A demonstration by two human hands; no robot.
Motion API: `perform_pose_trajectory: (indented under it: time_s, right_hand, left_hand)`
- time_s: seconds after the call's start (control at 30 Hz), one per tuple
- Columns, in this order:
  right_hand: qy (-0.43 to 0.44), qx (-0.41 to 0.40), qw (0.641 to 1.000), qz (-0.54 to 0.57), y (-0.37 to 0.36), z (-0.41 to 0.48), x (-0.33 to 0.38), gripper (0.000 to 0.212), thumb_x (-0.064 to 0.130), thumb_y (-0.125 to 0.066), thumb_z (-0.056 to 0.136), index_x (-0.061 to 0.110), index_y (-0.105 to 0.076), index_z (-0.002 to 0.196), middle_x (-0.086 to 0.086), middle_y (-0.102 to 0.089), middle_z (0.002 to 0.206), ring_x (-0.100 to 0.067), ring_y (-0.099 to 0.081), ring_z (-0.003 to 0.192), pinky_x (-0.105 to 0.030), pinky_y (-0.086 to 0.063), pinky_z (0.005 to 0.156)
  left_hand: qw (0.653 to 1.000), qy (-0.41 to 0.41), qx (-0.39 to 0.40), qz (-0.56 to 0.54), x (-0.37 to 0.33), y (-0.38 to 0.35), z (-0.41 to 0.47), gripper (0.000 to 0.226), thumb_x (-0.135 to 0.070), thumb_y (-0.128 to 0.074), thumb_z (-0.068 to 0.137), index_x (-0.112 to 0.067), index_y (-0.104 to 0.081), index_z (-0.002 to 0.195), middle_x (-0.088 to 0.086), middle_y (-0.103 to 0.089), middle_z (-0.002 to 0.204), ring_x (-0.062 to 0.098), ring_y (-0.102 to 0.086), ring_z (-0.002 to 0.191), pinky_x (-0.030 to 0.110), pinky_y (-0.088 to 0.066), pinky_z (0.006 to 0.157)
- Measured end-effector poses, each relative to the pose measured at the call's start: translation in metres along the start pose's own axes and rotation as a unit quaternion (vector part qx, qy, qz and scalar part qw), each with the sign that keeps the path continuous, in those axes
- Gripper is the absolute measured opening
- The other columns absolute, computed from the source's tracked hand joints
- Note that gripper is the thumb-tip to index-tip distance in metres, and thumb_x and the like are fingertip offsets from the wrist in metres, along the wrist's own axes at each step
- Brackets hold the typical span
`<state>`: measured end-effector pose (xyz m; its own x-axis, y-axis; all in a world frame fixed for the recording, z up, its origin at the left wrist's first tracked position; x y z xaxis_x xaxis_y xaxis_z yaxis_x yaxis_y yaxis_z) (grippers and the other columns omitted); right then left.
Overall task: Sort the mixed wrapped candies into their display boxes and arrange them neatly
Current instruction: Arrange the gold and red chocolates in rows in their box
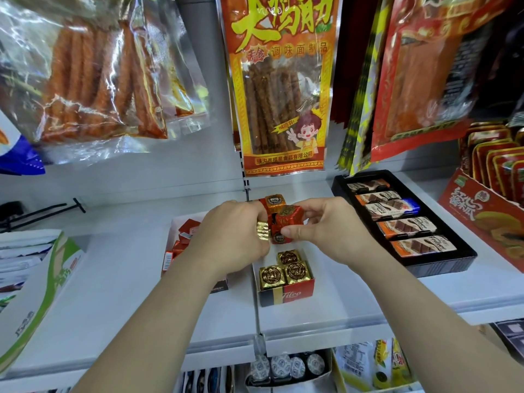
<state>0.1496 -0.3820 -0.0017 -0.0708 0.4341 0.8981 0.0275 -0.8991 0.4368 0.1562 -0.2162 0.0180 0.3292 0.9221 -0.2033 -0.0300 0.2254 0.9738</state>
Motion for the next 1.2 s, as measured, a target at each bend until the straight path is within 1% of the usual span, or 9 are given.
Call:
perform_pose_trajectory:
  time_s: [0.1,0.23,0.3,0.37,0.5,0.67,0.8,1.0,1.2]
  right_hand:
    - [-0.005,-0.01,1.0,0.029,0.0,0.0,0.0,0.028,0.018,-0.083,0.07,0.02,-0.075,0.097,0.008,-0.072,0.078,0.007,-0.059,0.055,-0.014,-0.047,0.063]
    - [-0.015,-0.021,0.998,0.06,-0.001,-0.001,-0.001,0.026,0.016,-0.084,0.068,0.022,-0.074,0.092,0.003,-0.075,0.081,-0.01,-0.071,0.076,-0.031,-0.057,0.08]
    - [-0.015,-0.016,0.998,0.054,-0.002,0.0,-0.001,0.027,0.015,-0.084,0.068,0.02,-0.074,0.093,0.003,-0.075,0.082,-0.012,-0.071,0.078,-0.031,-0.058,0.08]
    - [-0.012,-0.01,0.999,0.047,-0.001,0.001,0.0,0.026,0.014,-0.084,0.069,0.021,-0.073,0.092,0.005,-0.074,0.079,-0.006,-0.07,0.073,-0.023,-0.057,0.075]
    - [-0.018,0.001,0.998,0.055,-0.001,0.0,0.002,0.027,0.006,-0.082,0.071,0.02,-0.07,0.091,0.011,-0.069,0.072,0.005,-0.064,0.058,-0.008,-0.049,0.06]
    - [-0.021,-0.007,0.999,0.025,0.0,0.001,0.001,0.027,0.011,-0.083,0.07,0.019,-0.072,0.094,0.01,-0.071,0.077,0.005,-0.066,0.064,-0.012,-0.052,0.066]
    - [-0.019,-0.009,1.0,0.003,-0.001,0.002,0.002,0.03,0.015,-0.084,0.069,0.02,-0.072,0.097,0.01,-0.071,0.078,0.006,-0.065,0.064,-0.014,-0.052,0.068]
    - [-0.026,-0.008,1.0,0.005,0.002,0.001,0.001,0.032,0.014,-0.084,0.069,0.017,-0.072,0.099,0.007,-0.072,0.079,0.004,-0.065,0.065,-0.016,-0.052,0.07]
    - [-0.023,-0.008,0.999,-0.046,0.003,-0.001,0.007,0.037,0.018,-0.084,0.069,0.024,-0.07,0.102,0.013,-0.065,0.079,0.005,-0.058,0.069,-0.011,-0.045,0.067]
  left_hand:
    - [0.998,-0.019,0.06,-0.011,0.001,-0.008,-0.001,0.029,-0.041,-0.07,0.073,-0.035,-0.066,0.1,-0.005,-0.058,0.091,0.013,-0.053,0.084,0.026,-0.039,0.057]
    - [0.99,-0.03,0.137,-0.03,0.004,-0.017,0.002,0.043,-0.047,-0.071,0.079,-0.034,-0.065,0.12,-0.002,-0.058,0.111,0.014,-0.051,0.099,0.028,-0.044,0.072]
    - [0.986,-0.029,0.156,-0.043,0.005,-0.019,0.005,0.045,-0.048,-0.071,0.08,-0.032,-0.064,0.122,-0.003,-0.059,0.115,0.013,-0.053,0.101,0.028,-0.047,0.079]
    - [0.982,-0.024,0.167,-0.082,0.008,-0.02,0.006,0.037,-0.046,-0.068,0.083,-0.032,-0.067,0.117,-0.007,-0.063,0.111,0.011,-0.057,0.1,0.03,-0.05,0.082]
    - [0.983,-0.015,0.16,-0.092,0.013,-0.02,0.006,0.024,-0.035,-0.064,0.09,-0.032,-0.07,0.113,-0.009,-0.067,0.111,0.011,-0.059,0.1,0.033,-0.051,0.087]
    - [0.982,-0.023,0.187,-0.021,0.008,-0.022,0.006,0.036,-0.048,-0.066,0.084,-0.027,-0.07,0.113,-0.006,-0.068,0.105,0.014,-0.06,0.094,0.031,-0.051,0.078]
    - [0.984,-0.024,0.175,-0.023,0.004,-0.02,0.007,0.028,-0.044,-0.071,0.081,-0.028,-0.072,0.104,-0.007,-0.066,0.099,0.014,-0.059,0.09,0.031,-0.051,0.074]
    - [0.996,0.008,0.069,-0.059,0.009,-0.016,0.005,0.031,-0.038,-0.079,0.072,-0.031,-0.053,0.085,-0.012,-0.059,0.083,0.012,-0.057,0.077,0.028,-0.046,0.059]
    - [0.985,0.017,0.13,-0.112,0.011,-0.017,0.003,0.029,-0.05,-0.078,0.071,-0.029,-0.061,0.081,-0.011,-0.063,0.091,0.01,-0.059,0.087,0.036,-0.054,0.074]
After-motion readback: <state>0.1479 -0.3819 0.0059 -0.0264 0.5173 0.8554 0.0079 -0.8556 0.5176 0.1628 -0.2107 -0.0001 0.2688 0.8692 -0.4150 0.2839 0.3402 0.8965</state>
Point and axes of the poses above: each hand's wrist, its own z-axis towards the middle knuckle, its own y-axis out of the back of the hand, x = y × z, the point moved 3 cm from there along z, towards the middle knuckle
